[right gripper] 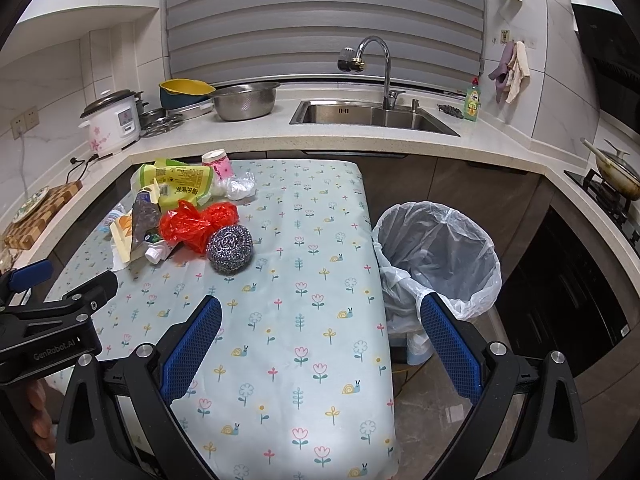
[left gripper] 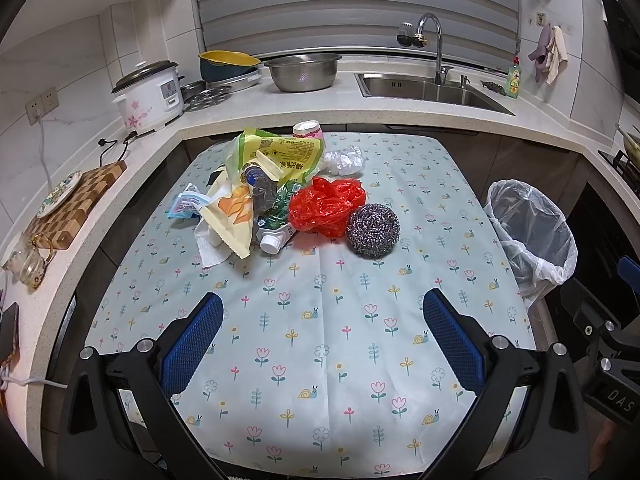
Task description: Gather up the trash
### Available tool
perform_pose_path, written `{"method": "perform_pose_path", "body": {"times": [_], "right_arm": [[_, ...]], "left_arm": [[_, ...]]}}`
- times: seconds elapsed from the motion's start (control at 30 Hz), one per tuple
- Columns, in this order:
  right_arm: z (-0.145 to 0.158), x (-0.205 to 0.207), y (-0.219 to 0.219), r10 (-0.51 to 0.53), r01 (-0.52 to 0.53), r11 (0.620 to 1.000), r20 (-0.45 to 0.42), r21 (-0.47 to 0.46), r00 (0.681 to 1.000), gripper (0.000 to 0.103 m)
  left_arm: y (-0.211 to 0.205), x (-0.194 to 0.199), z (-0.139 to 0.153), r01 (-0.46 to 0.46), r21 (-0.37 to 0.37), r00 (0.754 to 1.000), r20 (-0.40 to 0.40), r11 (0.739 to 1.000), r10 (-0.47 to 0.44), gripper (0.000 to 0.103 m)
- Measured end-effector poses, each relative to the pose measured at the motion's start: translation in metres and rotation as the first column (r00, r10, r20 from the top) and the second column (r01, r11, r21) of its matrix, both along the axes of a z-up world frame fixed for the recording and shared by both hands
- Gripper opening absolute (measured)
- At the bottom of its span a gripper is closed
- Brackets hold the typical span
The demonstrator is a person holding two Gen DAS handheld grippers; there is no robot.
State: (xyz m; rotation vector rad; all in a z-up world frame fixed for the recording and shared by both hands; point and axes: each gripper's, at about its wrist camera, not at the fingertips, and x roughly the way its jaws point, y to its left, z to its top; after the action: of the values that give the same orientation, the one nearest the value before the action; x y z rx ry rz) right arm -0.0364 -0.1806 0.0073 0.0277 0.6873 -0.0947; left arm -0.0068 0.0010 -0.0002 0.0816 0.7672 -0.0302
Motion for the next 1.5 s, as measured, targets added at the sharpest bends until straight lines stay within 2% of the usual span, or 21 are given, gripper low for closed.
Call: {"method": "perform_pose_path", "body": {"times": [0.7, 0.9, 1.07, 1.3, 1.5], "right_arm": [[-0.006, 0.006, -0.003, -0.018, 0.018, 1.0, -0.013, 0.002, 1.0, 0.096], [-0.015, 0.017, -0.004, -0.035, 0.036, 0.999, -0.021, 0.017, 0.999, 0.096], [-0.026, 0.034, 0.007, -0.01, 0.012, 0.999, -0.042, 0.044, 0.999, 0.096], [-0.038, 0.06, 0.028, 0.006, -0.003, 0.999, -0.057, 0.048, 0.998, 0.096], [-0.05, 0.088, 0.044, 0.009, -0.003, 0.998, -0.085, 0.068, 0.996, 0.096]], "left_arm": [[0.004, 0.0, -0.004, 0.0, -0.016, 1.0, -0.004, 1.0, -0.001, 0.096], [0.018, 0.013, -0.01, -0.033, -0.058, 0.999, -0.011, 0.998, 0.032, 0.096], [0.036, 0.029, -0.017, -0.07, -0.081, 0.997, -0.03, 0.994, 0.067, 0.096], [0.066, 0.055, -0.031, -0.108, -0.092, 0.992, -0.082, 0.99, 0.1, 0.096], [0.09, 0.085, -0.04, -0.115, -0.082, 0.991, -0.085, 0.99, 0.108, 0.096]]}}
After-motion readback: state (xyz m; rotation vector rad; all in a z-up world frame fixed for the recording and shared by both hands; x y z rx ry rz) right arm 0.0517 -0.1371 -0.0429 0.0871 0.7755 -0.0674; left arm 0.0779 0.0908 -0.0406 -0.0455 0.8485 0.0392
